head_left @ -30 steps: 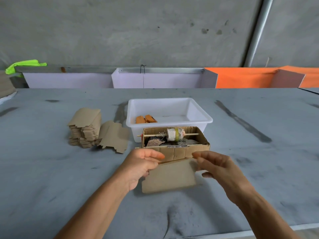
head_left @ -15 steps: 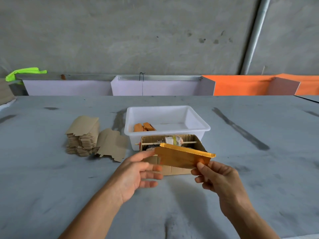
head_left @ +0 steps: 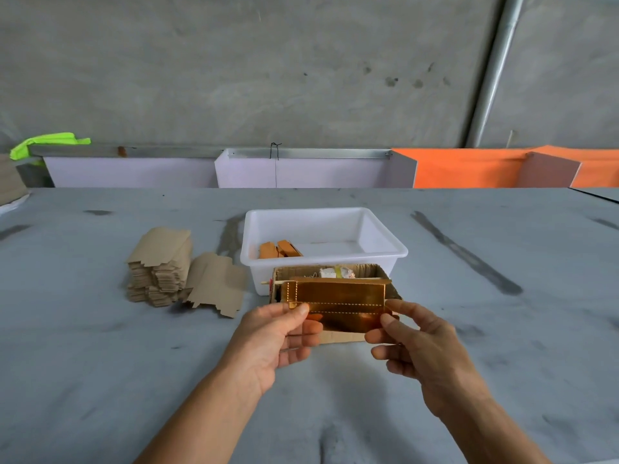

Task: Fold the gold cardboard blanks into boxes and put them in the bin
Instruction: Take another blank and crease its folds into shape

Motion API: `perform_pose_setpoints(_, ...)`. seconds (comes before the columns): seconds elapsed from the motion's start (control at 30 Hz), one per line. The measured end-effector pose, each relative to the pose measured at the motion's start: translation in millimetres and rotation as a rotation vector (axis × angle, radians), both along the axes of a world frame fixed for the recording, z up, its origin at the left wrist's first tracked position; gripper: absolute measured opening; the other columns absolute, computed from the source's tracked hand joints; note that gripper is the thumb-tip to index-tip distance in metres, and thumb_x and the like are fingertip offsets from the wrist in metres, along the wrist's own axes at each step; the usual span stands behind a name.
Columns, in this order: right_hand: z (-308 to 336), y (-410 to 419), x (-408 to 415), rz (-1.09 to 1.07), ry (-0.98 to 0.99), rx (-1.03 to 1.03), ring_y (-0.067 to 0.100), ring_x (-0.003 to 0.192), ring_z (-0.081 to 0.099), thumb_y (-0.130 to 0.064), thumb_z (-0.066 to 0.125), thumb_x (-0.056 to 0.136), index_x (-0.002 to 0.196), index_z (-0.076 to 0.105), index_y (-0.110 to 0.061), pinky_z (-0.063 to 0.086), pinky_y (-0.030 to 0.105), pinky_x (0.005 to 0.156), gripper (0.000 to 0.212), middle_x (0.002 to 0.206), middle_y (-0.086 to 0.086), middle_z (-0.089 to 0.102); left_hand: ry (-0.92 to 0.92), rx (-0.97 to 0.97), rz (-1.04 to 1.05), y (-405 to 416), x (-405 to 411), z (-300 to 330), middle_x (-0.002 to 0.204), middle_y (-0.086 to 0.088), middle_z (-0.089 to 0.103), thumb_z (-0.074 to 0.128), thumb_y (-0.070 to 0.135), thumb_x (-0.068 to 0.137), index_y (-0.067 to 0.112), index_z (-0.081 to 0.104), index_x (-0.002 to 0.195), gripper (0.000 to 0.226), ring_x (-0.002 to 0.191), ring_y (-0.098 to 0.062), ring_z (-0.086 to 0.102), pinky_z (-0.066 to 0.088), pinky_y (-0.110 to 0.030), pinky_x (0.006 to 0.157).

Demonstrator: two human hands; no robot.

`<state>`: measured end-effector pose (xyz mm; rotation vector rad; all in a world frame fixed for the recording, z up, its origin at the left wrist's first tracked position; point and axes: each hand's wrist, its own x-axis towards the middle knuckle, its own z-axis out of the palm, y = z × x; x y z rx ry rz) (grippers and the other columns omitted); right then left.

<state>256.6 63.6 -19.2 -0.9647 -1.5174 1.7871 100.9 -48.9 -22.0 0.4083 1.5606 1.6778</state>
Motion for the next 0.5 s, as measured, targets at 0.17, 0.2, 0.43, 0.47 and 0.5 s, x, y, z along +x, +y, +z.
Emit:
perform_pose_setpoints(0.17, 5.4, -6.9, -6.3, 0.012, 0.041, 0.019, 0.017, 0.05, 0.065, -0.011, 0.053, 0.096, 0.109, 0.057, -0.016, 0.048, 0.022, 0.043, 0.015, 0.073, 0.011, 0.073, -0.009, 0.043, 0.062, -2.0, 3.1, 3.2, 0.073, -0.013, 0.073, 0.064, 0.014, 0.088, 0.003, 0.066, 0.092, 0.012, 0.057, -0.017, 0.068, 0.053, -0.024, 0.047)
perform_pose_setpoints(0.2, 6.1, -7.6, -7.8, 0.021, 0.033, 0.024, 0.017, 0.051, 0.065, -0.011, 0.054, 0.095, 0.107, 0.059, -0.015, 0.047, 0.022, 0.043, 0.013, 0.073, 0.011, 0.073, -0.003, 0.043, 0.065, -2.6, 4.4, 3.4, 0.073, -0.013, 0.073, 0.064, 0.014, 0.088, 0.004, 0.066, 0.091, 0.011, 0.057, -0.017, 0.069, 0.053, -0.023, 0.047)
perform_pose_setpoints(0.43, 6.2, -0.6, -7.1, 0.035, 0.005, -0.007, 0.016, 0.053, 0.065, -0.013, 0.068, 0.084, 0.092, 0.065, -0.009, 0.049, 0.024, 0.047, 0.009, 0.076, 0.011, 0.074, 0.022, 0.049, 0.065, -2.3, 8.9, 4.1, 0.074, -0.012, 0.073, 0.07, 0.013, 0.082, 0.005, 0.067, 0.082, 0.008, 0.059, -0.016, 0.069, 0.054, -0.022, 0.05)
perform_pose_setpoints(0.47, 5.0, 0.9, -6.7, 0.042, 0.011, -0.03, 0.015, 0.054, 0.065, -0.013, 0.068, 0.084, 0.092, 0.066, -0.009, 0.049, 0.024, 0.048, 0.01, 0.077, 0.011, 0.074, 0.022, 0.049, 0.064, -1.4, 10.1, 3.5, 0.075, -0.012, 0.073, 0.07, 0.013, 0.082, 0.006, 0.067, 0.082, 0.007, 0.06, -0.016, 0.069, 0.054, -0.022, 0.05)
perform_pose_setpoints(0.5, 3.4, 2.2, -6.7, 0.057, 0.019, -0.054, 0.015, 0.055, 0.065, -0.012, 0.068, 0.084, 0.093, 0.067, -0.009, 0.049, 0.025, 0.049, 0.01, 0.078, 0.011, 0.074, 0.019, 0.05, 0.067, -0.8, 11.0, 2.6, 0.075, -0.012, 0.073, 0.07, 0.012, 0.082, 0.006, 0.067, 0.082, 0.007, 0.061, -0.016, 0.069, 0.054, -0.023, 0.051)
